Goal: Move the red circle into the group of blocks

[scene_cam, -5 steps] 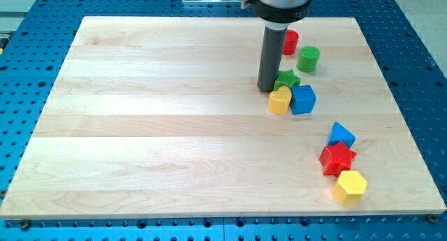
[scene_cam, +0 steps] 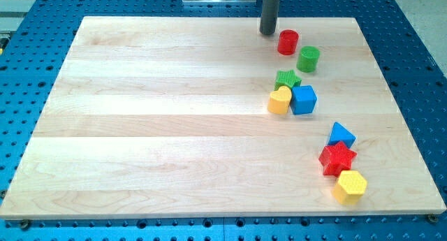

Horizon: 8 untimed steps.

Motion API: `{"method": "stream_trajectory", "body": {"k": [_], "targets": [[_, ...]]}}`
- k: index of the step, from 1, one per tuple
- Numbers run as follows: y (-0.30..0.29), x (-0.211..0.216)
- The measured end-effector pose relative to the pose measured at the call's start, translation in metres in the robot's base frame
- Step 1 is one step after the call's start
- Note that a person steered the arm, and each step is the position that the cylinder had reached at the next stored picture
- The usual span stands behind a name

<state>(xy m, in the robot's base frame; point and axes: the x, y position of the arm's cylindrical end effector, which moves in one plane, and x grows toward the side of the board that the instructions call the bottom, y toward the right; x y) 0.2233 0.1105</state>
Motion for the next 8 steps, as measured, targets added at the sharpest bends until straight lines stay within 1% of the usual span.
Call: {"method": "stream_trajectory", "body": {"k": [1,2,3,4,5,6,7,8], "targets": [[0.036,0.025],[0.004,0.054],[-0.041,0.077],[-0.005,0.041],[0.076,0.047],[0.048,0.068],[-0.008,0.090],[-0.042,0.085]]}}
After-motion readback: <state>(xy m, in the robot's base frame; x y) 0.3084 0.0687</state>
